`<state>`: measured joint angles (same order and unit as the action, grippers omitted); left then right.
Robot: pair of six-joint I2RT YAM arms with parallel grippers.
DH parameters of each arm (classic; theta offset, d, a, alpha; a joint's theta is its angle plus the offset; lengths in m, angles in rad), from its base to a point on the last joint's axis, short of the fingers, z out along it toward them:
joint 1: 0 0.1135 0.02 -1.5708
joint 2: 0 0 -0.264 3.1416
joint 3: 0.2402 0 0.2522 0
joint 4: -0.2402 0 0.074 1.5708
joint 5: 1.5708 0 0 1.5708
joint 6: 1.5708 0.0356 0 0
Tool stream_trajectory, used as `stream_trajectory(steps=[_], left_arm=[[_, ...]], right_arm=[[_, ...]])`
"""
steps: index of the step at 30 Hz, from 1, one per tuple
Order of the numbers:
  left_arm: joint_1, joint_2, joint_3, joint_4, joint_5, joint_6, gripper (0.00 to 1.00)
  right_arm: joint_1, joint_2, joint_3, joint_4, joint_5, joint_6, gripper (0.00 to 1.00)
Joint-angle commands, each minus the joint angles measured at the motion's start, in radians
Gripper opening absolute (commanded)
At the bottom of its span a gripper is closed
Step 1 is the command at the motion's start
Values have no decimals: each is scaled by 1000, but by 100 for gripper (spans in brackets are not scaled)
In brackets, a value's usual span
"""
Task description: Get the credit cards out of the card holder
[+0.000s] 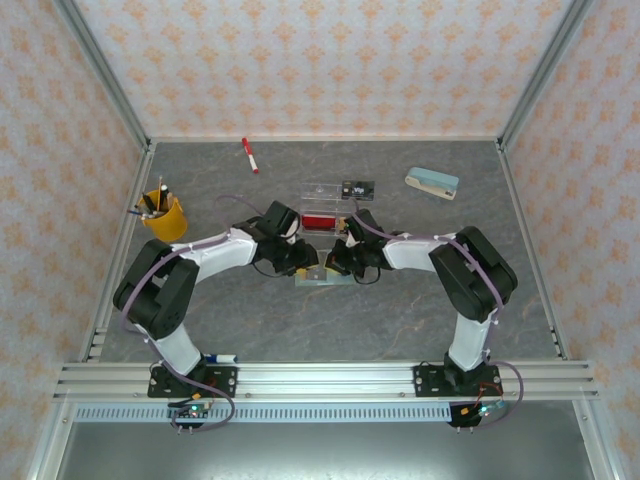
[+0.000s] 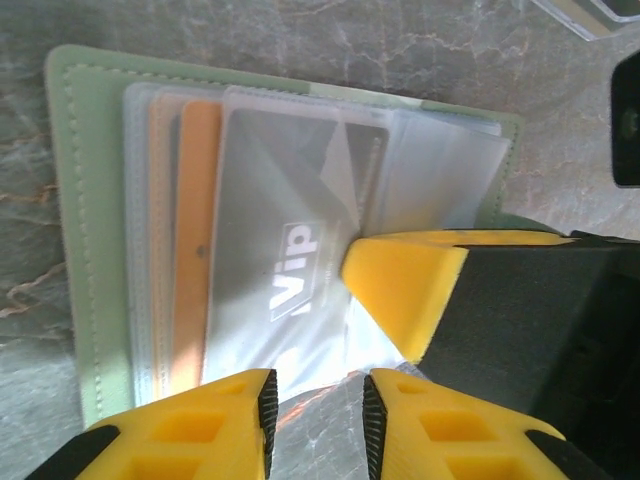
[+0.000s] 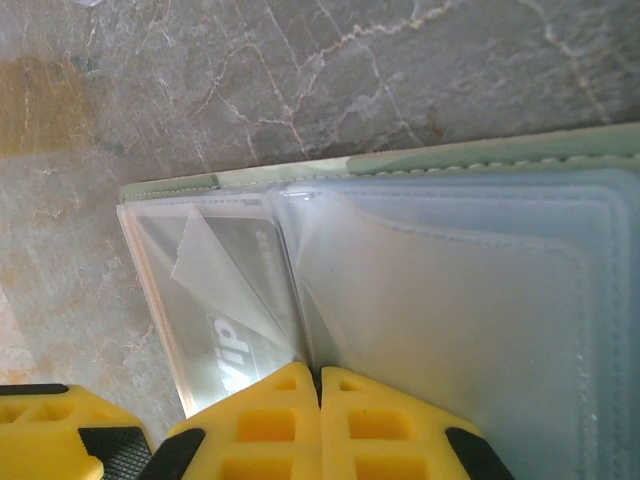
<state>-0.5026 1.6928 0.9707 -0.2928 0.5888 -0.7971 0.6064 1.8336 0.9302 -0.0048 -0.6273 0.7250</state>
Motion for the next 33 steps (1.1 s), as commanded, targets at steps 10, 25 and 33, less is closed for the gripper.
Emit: stream_trajectory(steps=[10,25,33], left_arm=[[-4,6,-44,-20,-108,-45,27],[-4,-47,-72,14,-106,-82,27],[-5,-54,-59,24,-72,-84,28]], right_arm=[[5,-93,58,-225,161,-139,20],[56,84,350,-516,278,-391,45],[51,148,400,-545,309,-402,34]])
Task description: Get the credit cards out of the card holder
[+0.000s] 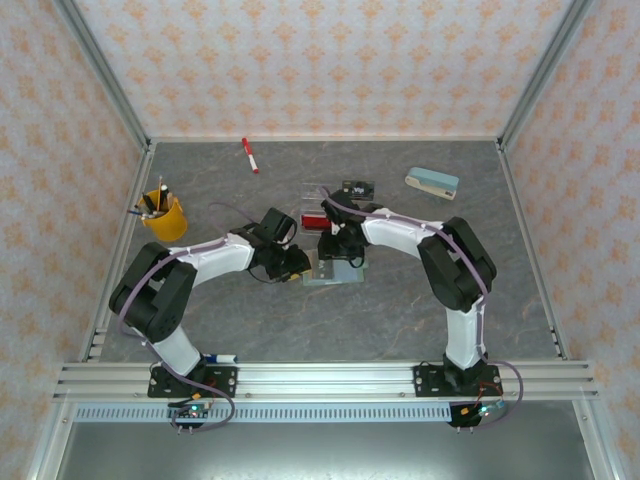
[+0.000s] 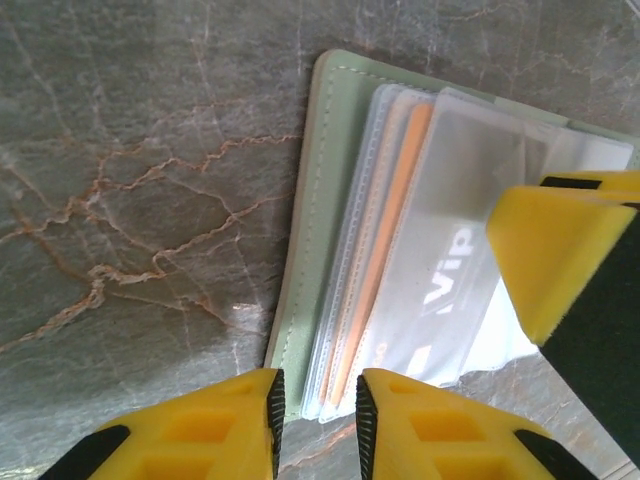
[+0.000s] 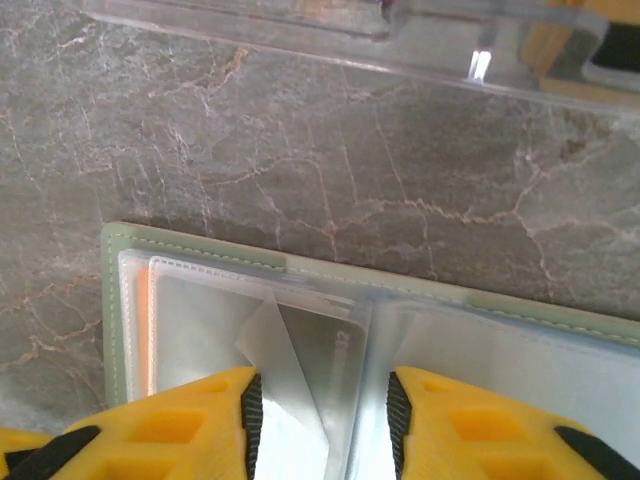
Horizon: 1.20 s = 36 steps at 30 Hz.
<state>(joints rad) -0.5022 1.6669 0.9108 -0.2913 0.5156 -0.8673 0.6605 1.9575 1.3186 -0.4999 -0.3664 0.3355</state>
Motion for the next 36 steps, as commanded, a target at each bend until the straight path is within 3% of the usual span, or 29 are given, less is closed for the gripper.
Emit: stream_trajectory(steps=[1,8,18,23,32,36], left_arm=[[-5,-26,-2,27,5,-16,29],[-5,2,-1,90,94,-36,31],[-6,55,28,74,119,-24,32],[-13,83,19,166,185,-34,32],[-15,128,37,112,150,-14,29],[-15,77,58,17,59,23,29]], right_arm=[[-10,23,-1,-38,48,1,28],[-40,19,-55,16,37,51,17],[-53,30,-107,51,26,117,13],[-54,31,-125,70,7,135,13],[-54,26,-146,86,12,146,13],[-54,24,-154,87,16,152,13]])
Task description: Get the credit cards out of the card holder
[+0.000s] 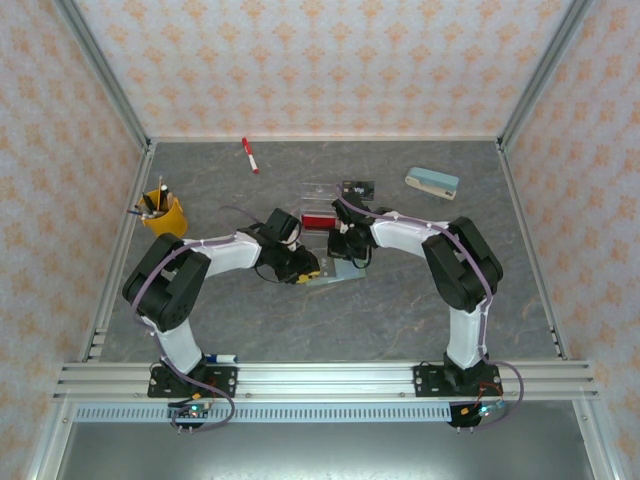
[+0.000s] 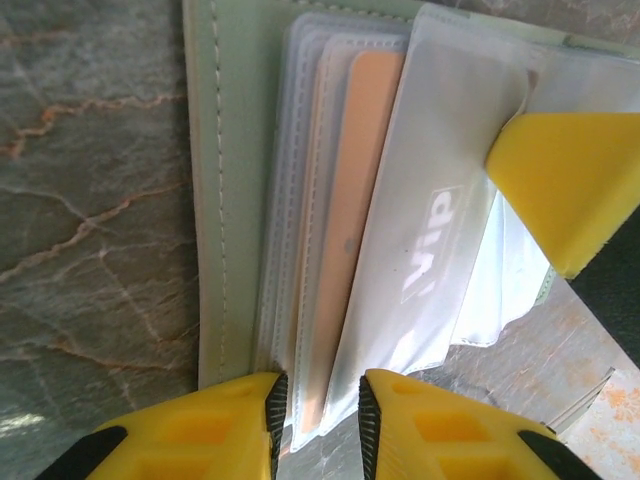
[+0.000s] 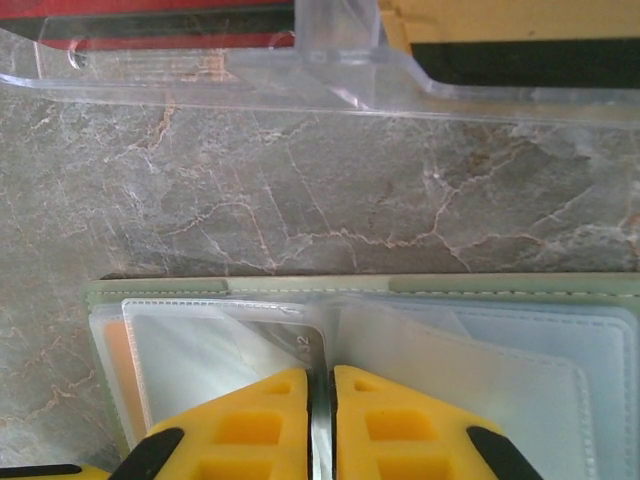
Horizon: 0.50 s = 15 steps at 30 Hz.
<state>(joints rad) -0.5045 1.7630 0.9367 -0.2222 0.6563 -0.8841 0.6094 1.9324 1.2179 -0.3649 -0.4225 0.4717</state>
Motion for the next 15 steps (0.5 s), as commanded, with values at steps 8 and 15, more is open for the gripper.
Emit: stream_trajectory(steps=[8,15], left_arm=[[-13,-121,30,-71,-115,50,30],[-32,-22,63,-38,-45,44,32]], right_arm=[[-3,49,-57,-49,81,22,12],[-3,47,-63,-46,76,27,12]])
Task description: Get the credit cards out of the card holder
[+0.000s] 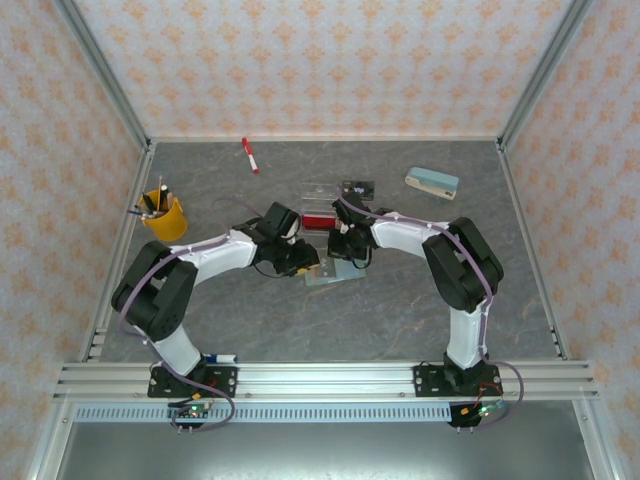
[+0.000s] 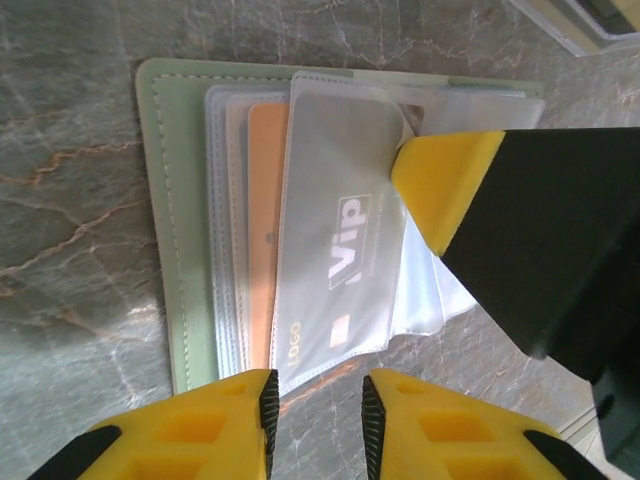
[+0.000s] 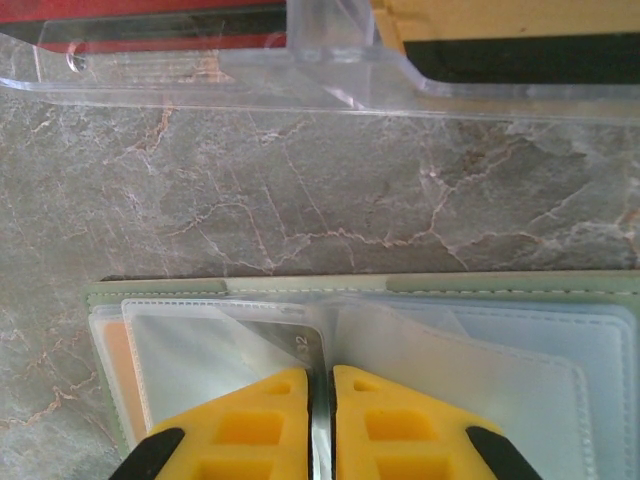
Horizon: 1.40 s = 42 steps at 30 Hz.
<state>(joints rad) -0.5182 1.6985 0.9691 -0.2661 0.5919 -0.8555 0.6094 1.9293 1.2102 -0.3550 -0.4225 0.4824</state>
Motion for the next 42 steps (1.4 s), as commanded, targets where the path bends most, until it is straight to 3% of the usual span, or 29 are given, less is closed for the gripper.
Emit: stream_trajectory(steps=[1,13,21,25,30,33,38,42], left_arm=[[-21,53,33,9,22,14,32],[-24,116,22,11,21,5,32],[-23,135,8,156,136,-73,34],[-21,116,15,141,107,-62,24],[-1,82,-1,84,48,-30,5],[7,62,-1,14,19,10,0],[26,11,-6,-178,-19,142,0],[66,-43,5,-334,-64,264,0]], right_arm=[[-3,50,-56,-56,74,17,12],[-3,48,-75,-45,67,26,12],[-3,41,-109,-16,23,63,12],[-2,21,-120,-8,18,74,12],[-3,-49,-99,-30,31,72,14],[-2,-102,-89,-42,38,72,22],[-2,-187,-95,-45,23,81,45],[-2,-246,-112,-42,36,101,50]])
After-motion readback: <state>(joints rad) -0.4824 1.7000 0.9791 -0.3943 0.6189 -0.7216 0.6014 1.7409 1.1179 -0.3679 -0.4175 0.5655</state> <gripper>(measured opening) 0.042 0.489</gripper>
